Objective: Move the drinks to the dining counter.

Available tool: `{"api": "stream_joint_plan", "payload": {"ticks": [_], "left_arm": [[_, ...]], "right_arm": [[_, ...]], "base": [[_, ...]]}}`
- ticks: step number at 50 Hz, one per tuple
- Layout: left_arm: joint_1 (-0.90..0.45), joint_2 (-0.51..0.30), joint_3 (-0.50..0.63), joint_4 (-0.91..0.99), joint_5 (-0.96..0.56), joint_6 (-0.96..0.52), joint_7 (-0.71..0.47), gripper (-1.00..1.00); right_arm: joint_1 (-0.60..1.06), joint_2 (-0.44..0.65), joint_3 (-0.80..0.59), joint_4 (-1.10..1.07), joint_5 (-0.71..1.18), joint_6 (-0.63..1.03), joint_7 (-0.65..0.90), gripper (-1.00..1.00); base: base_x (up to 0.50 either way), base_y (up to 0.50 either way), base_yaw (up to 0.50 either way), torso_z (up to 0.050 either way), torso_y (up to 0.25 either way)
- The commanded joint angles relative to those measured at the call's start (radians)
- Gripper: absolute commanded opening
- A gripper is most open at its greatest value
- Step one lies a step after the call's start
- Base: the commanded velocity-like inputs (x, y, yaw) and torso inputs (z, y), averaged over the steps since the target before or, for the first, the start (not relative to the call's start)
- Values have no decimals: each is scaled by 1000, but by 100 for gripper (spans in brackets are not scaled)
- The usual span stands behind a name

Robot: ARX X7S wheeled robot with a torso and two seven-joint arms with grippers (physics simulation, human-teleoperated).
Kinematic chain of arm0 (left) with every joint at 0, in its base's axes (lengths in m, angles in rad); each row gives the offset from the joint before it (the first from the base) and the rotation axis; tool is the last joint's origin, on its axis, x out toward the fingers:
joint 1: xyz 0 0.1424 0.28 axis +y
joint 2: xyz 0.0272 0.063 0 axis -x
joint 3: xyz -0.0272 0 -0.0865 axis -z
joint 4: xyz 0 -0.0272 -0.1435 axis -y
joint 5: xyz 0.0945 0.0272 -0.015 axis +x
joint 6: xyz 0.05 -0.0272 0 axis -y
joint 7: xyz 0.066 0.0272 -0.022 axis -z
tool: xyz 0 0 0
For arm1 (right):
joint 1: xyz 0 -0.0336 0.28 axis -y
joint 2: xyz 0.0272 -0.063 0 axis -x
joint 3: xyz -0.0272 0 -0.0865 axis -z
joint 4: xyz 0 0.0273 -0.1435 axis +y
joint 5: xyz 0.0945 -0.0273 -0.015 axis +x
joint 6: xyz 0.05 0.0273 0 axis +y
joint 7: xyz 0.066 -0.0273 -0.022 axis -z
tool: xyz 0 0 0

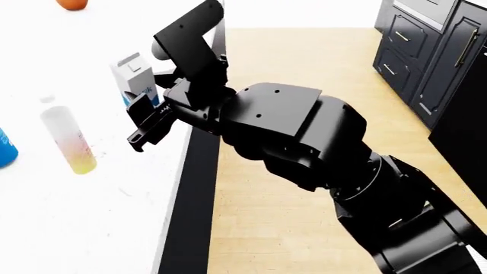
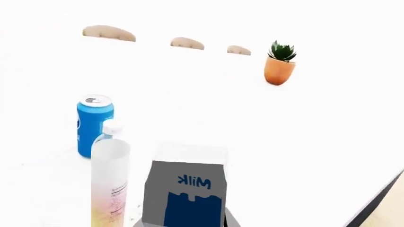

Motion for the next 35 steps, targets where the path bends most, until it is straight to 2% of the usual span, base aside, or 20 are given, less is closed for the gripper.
{"api": "stream_joint_plan", "payload": {"ticks": [1, 35], "left_arm": [[19, 6, -21, -1, -6, -8, -2, 100], [59, 29, -47, -2, 15, -27, 22, 100]], "right_arm": [[-6, -14, 12, 5, -21, -19, -32, -100], [-47, -37, -22, 63, 49, -15, -72, -100]], "base": [[0, 0, 0, 0, 0], [0, 0, 0, 1, 1]]}}
